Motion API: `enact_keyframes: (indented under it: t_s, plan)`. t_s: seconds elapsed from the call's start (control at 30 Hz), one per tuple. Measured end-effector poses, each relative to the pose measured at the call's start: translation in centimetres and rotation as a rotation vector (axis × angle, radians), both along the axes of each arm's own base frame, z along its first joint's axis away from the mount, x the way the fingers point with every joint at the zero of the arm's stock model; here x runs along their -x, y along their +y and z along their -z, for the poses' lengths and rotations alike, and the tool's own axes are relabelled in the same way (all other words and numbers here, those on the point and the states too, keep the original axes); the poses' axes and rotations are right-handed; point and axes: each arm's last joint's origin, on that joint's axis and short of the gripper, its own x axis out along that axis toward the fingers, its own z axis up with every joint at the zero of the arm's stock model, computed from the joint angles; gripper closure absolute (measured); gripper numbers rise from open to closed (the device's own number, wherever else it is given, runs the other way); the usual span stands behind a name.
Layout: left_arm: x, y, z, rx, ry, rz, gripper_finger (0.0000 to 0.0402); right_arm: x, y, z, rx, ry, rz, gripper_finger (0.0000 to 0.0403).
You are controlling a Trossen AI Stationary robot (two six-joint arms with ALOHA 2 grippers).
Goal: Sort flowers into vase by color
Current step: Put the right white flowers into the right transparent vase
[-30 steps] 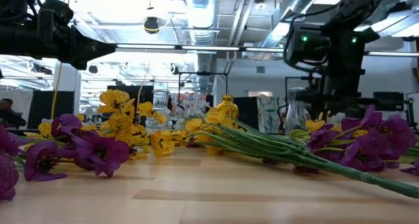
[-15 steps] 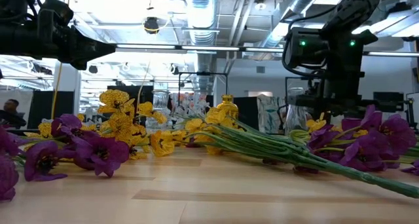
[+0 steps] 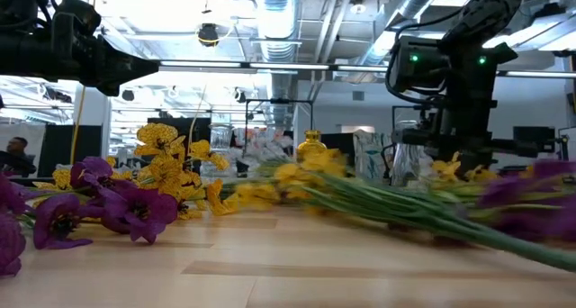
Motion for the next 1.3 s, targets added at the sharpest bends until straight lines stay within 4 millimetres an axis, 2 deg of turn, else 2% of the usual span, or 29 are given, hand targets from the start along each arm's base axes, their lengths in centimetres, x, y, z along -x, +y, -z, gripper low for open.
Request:
enact_keyframes:
  t_s: [0.3, 0.7, 1.3]
  plan:
    - [0.0, 0.0, 0.0, 0.0, 0.0, 0.0, 0.0401, 0.0, 0.0, -1.8, 0.03, -0.114, -0.052, 0.0342]
    - [0.0, 0.0, 0.0, 0.0, 0.0, 0.0, 0.0401, -1.1, -0.2, -5.7, 0.163, -0.422, -0.216, 0.0342]
    - [0.0, 0.0, 0.0, 0.0, 0.0, -0.001, 0.0401, -2.3, -0.9, -9.9, 0.643, -0.599, -0.472, 0.0342]
